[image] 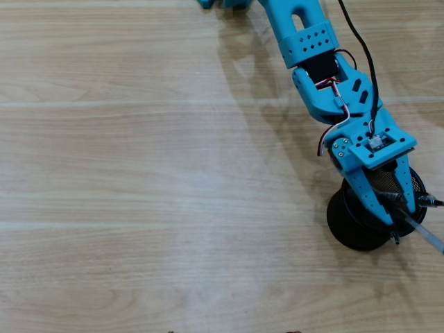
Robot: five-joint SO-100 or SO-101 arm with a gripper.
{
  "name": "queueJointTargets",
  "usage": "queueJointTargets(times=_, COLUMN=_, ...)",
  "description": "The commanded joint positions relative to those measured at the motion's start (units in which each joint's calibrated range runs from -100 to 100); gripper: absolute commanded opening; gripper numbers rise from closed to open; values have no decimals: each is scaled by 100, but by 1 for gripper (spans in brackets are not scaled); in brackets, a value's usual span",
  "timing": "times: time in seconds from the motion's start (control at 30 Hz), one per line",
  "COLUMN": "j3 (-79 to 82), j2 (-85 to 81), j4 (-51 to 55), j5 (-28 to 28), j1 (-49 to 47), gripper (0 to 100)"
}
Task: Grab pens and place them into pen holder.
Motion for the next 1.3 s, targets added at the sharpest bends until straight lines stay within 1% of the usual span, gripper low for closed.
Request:
queueJointTargets(times=0.0, j3=111, j2=-474, j4=-69, j5=280, j1=-52, gripper=12)
queueJointTargets(times=0.1, j3=618, j2=-1192, j4=17, j5=734, j1=-36, gripper=11)
queueJointTargets(times=0.17, j3=1207, j2=-2012, j4=429, j5=1095, j1=-52, gripper=11)
queueJointTargets(times=0.2, j3=1487, j2=-2477, j4=816, j5=1294, j1=-68, gripper=11)
queueJointTargets(times=0.27, j3=1940, j2=-3458, j4=2123, j5=1764, j1=-149, gripper=11)
queueJointTargets(times=0.37, j3=2076, j2=-4649, j4=5019, j5=2522, j1=-173, gripper=11)
queueJointTargets(times=0.4, j3=2076, j2=-4878, j4=5964, j5=2590, j1=-173, gripper=11)
queueJointTargets(times=0.47, j3=2085, j2=-5038, j4=7494, j5=2491, j1=-165, gripper=11)
queueJointTargets(times=0.5, j3=2130, j2=-5038, j4=8027, j5=2344, j1=-173, gripper=11)
queueJointTargets(times=0.57, j3=2338, j2=-4962, j4=8534, j5=1942, j1=-262, gripper=11)
queueJointTargets(times=0.63, j3=2691, j2=-4700, j4=8405, j5=1555, j1=-520, gripper=11)
queueJointTargets(times=0.7, j3=2954, j2=-4371, j4=7933, j5=1231, j1=-737, gripper=11)
queueJointTargets(times=0.87, j3=3198, j2=-3322, j4=5913, j5=724, j1=-1245, gripper=11)
queueJointTargets(times=0.93, j3=3171, j2=-2900, j4=5079, j5=593, j1=-1383, gripper=11)
queueJointTargets(times=1.0, j3=3144, j2=-2519, j4=4469, j5=541, j1=-1463, gripper=11)
queueJointTargets(times=1.1, j3=3135, j2=-2105, j4=3979, j5=536, j1=-1528, gripper=11)
queueJointTargets(times=1.27, j3=3135, j2=-1750, j4=3910, j5=431, j1=-1568, gripper=11)
